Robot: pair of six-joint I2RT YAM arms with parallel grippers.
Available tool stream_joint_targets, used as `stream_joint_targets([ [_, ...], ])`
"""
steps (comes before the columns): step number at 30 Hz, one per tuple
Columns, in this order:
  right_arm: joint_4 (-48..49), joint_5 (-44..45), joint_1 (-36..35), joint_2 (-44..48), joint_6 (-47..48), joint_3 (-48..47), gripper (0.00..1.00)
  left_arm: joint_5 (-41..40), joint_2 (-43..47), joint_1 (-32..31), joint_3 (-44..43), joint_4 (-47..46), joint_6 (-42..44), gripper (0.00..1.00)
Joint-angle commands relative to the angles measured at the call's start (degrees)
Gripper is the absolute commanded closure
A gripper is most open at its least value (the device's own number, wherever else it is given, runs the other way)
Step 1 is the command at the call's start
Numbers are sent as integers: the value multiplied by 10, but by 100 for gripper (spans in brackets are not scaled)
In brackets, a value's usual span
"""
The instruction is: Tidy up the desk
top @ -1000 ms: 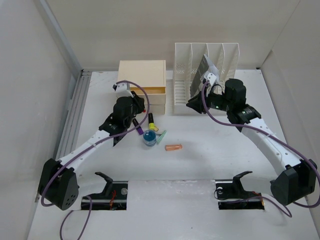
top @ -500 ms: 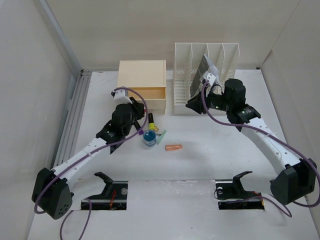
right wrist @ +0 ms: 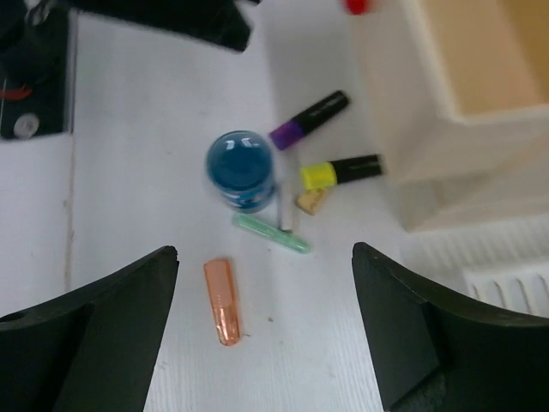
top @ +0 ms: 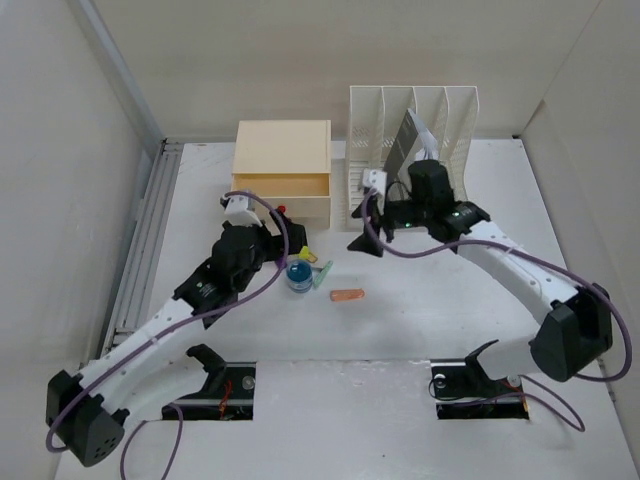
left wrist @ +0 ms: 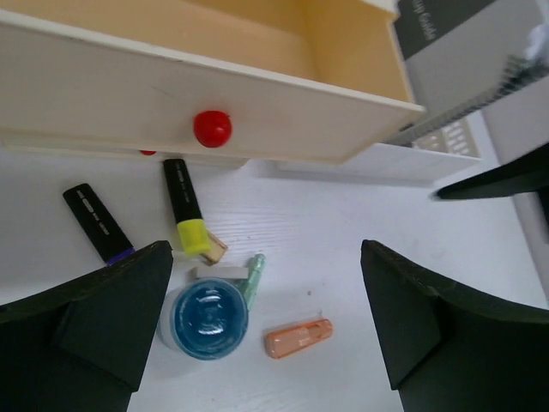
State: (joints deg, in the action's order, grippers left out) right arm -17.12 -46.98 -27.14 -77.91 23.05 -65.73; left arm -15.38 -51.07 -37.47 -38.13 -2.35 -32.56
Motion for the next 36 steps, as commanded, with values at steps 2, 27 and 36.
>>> stream_joint_targets([
  [2, -62, 14, -116, -41, 166, -12, 11, 12, 108, -22, -16, 40, -6, 10],
  [27, 70, 197, -222, -310, 161, -119, 2, -97, 272, -22, -34, 125, 32, 8],
  [36, 46, 161, -238, -344, 148, -149, 2, -91, 277, -22, -28, 125, 32, 8],
])
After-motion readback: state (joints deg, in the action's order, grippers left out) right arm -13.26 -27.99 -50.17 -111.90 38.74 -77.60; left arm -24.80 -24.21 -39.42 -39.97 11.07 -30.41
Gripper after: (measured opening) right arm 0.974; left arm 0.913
